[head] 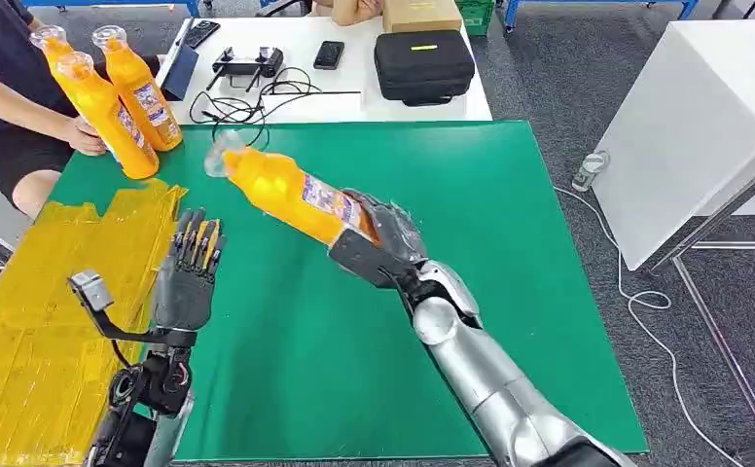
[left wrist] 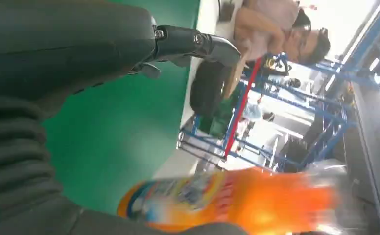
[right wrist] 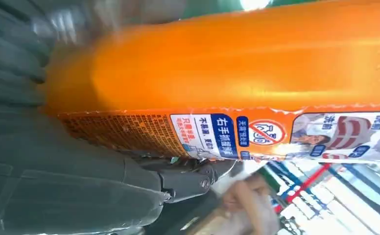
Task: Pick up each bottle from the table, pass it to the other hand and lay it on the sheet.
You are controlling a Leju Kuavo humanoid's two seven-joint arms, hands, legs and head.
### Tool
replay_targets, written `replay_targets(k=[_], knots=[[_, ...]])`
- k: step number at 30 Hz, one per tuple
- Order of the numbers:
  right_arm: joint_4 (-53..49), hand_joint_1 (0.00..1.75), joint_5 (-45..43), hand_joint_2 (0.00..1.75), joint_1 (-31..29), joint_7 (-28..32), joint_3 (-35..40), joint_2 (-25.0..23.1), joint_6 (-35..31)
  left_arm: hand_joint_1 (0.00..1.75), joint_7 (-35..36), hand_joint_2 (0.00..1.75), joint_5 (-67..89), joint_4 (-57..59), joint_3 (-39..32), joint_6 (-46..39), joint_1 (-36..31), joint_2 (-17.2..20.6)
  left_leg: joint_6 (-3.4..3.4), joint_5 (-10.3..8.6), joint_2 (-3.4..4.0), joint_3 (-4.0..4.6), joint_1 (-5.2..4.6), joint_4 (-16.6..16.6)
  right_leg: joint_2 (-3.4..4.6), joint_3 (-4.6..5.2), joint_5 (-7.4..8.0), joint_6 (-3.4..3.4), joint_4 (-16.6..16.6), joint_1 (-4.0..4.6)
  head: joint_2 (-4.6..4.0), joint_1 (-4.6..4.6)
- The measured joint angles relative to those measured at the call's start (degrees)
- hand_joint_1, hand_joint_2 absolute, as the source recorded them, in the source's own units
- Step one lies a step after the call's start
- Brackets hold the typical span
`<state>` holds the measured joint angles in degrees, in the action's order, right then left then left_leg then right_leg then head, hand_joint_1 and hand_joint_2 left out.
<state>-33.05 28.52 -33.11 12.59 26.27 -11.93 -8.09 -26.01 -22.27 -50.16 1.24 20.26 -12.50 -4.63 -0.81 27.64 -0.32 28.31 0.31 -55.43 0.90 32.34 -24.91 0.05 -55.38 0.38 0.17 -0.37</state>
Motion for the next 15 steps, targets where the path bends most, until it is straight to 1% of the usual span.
replay_targets(k=[4,6,9,13,15], knots=[[2.18,1.75,-1.01,1.75,-2.35,-1.6,0.92,-4.05,0.02,0.0,0.57,1.75,-0.02,-0.81,2.04,-0.39,-1.07,-1.23,-0.01,0.0,0.01,-0.02,-0.07,-0.01,-0.01,-0.01,0.0,0.0,0.0,-0.07,-0.02,-0.02],[2.97,1.75,-1.12,1.75,-3.02,-1.84,1.16,-5.31,0.02,0.0,0.63,1.75,-0.02,-0.92,2.67,-0.44,-1.41,-1.62,-0.01,-0.01,-0.07,-0.01,-0.08,-0.02,-0.05,-0.01,0.0,0.0,0.0,-0.08,0.0,-0.02],[4.25,1.75,-1.42,1.75,-3.82,-2.8,1.23,-6.52,0.75,0.0,0.61,1.75,-0.02,-0.99,3.22,-0.74,-1.7,-1.78,-0.01,0.0,-0.03,0.0,-0.09,-0.02,-0.06,-0.01,0.0,0.0,0.0,-0.11,0.0,-0.02],[6.21,1.75,-3.04,1.75,-4.7,-6.14,2.21,-7.59,1.36,0.0,1.2,1.75,0.09,-1.71,3.72,-1.81,-1.74,-2.34,-0.01,0.0,-0.05,0.01,-0.09,-0.03,-0.08,0.0,0.0,0.0,0.01,-0.11,0.0,-0.04],[6.76,1.75,-3.67,1.75,-4.8,-6.78,3.0,-7.88,1.2,0.0,1.66,1.75,0.09,-1.99,3.81,-2.21,-1.76,-2.67,-0.01,0.0,-0.04,0.01,-0.08,-0.02,-0.08,0.0,0.0,0.0,0.01,-0.11,-0.02,-0.02]])
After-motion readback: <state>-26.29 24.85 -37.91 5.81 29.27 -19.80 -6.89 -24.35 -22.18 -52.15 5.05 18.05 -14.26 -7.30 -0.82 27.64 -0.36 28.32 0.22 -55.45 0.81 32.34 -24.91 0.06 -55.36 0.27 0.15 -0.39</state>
